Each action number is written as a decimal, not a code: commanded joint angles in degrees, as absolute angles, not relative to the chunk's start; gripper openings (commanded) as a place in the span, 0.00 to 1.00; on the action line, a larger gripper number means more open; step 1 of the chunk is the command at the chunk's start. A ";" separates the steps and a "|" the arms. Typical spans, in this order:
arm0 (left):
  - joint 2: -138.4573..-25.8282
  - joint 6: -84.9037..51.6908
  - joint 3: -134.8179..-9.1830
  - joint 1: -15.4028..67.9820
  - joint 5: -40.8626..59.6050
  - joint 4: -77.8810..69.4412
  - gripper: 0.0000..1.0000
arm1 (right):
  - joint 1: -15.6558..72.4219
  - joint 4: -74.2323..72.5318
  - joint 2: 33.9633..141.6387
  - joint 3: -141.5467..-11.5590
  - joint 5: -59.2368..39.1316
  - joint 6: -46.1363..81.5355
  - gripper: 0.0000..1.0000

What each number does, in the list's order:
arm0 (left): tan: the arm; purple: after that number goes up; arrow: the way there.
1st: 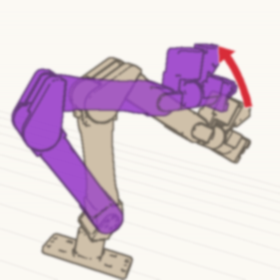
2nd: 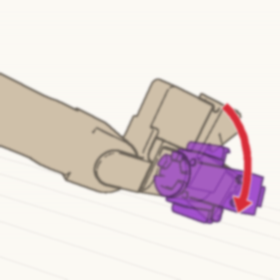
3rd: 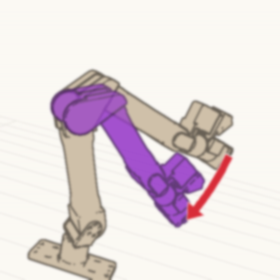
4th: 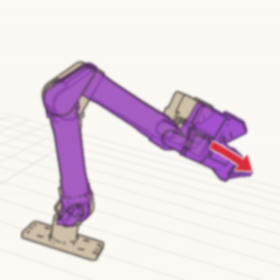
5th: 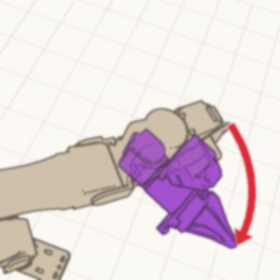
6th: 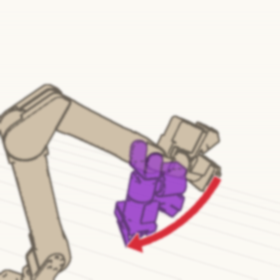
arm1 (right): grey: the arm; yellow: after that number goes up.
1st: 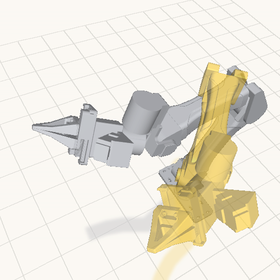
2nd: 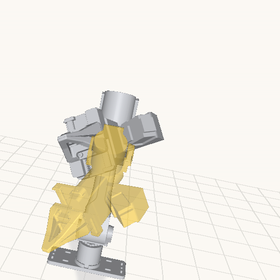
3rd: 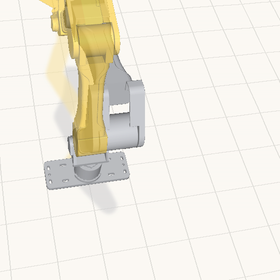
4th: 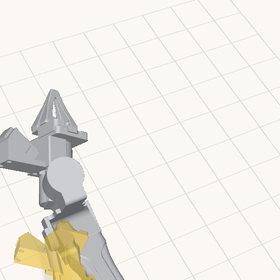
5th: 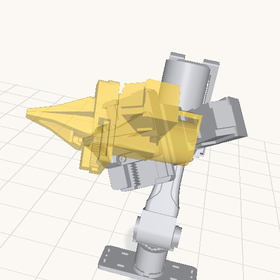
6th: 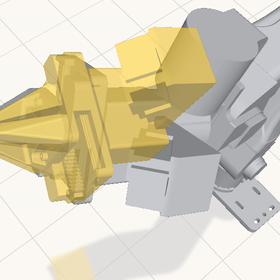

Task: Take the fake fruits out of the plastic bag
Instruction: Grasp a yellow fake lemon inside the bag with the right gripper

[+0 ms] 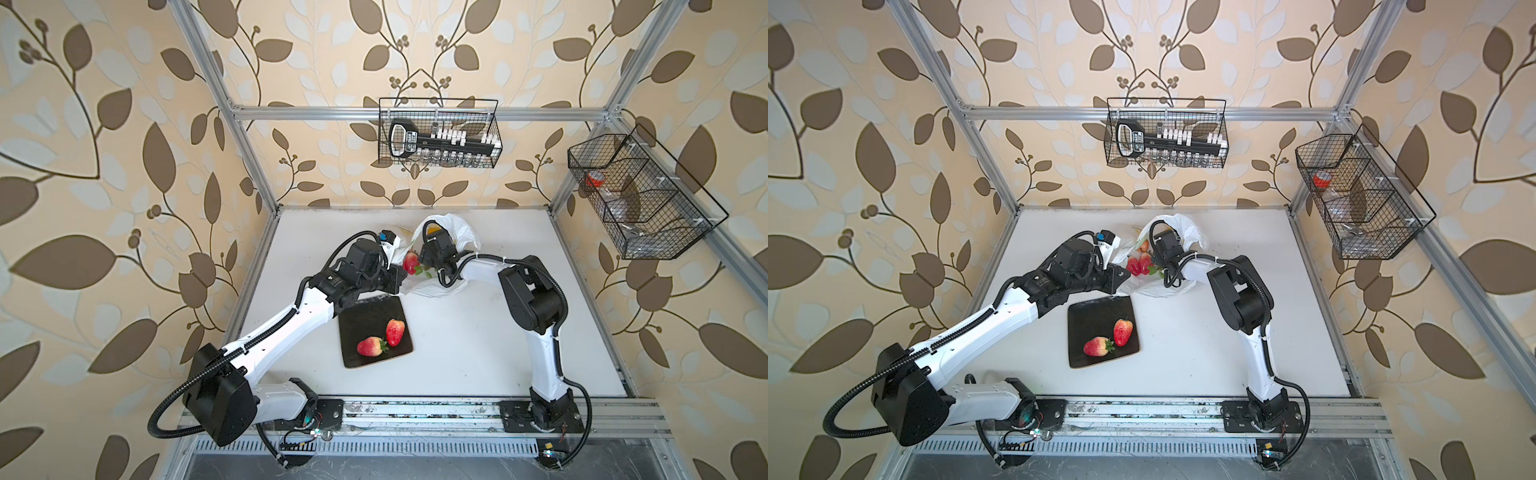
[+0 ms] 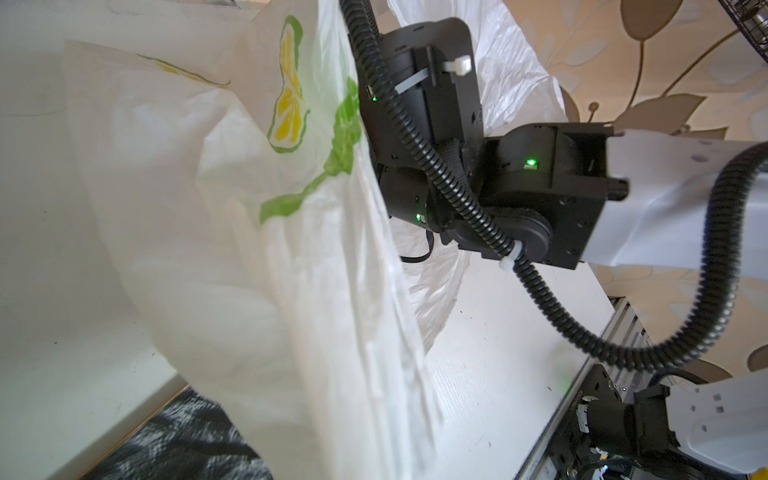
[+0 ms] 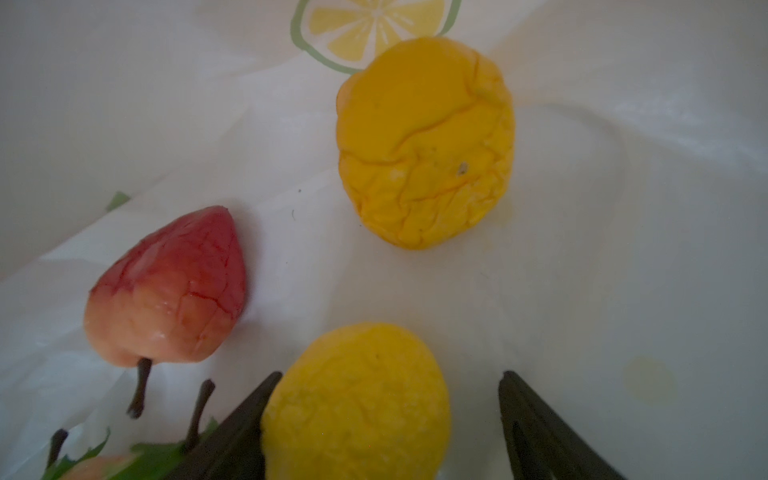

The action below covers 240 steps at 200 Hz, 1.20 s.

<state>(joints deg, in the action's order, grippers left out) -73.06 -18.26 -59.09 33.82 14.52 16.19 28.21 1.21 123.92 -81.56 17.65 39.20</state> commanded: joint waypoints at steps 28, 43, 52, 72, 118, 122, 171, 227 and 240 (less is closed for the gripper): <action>-74.26 -20.40 -61.61 34.37 12.58 14.87 0.00 | 28.19 0.90 122.12 -79.86 17.94 35.50 0.68; -74.66 -21.55 -62.09 34.34 11.95 14.79 0.00 | 28.08 -0.25 120.51 -78.49 17.52 34.10 0.63; -74.94 -21.89 -62.48 34.34 11.73 14.62 0.00 | 27.97 -0.51 119.63 -77.82 17.38 33.47 0.60; -75.47 -22.50 -63.10 34.36 10.04 14.57 0.00 | 27.80 -2.07 116.63 -75.28 16.42 32.38 0.53; -77.09 -23.94 -64.77 34.36 7.59 14.76 0.00 | 27.73 -3.82 109.08 -69.46 14.47 29.24 0.49; -77.28 -23.99 -64.92 34.36 7.36 14.73 0.00 | 27.69 -4.00 108.38 -68.98 14.37 29.00 0.48; -79.13 -23.92 -66.33 34.36 6.26 13.42 0.00 | 27.33 -4.99 99.90 -63.65 7.66 25.75 0.46; -81.98 -22.46 -68.67 33.54 5.21 11.99 0.00 | 27.11 -9.60 88.51 -53.73 -7.58 21.08 0.45; -83.98 -22.00 -69.85 33.08 6.07 11.95 0.00 | 26.99 -10.60 86.07 -51.64 -11.40 19.51 0.45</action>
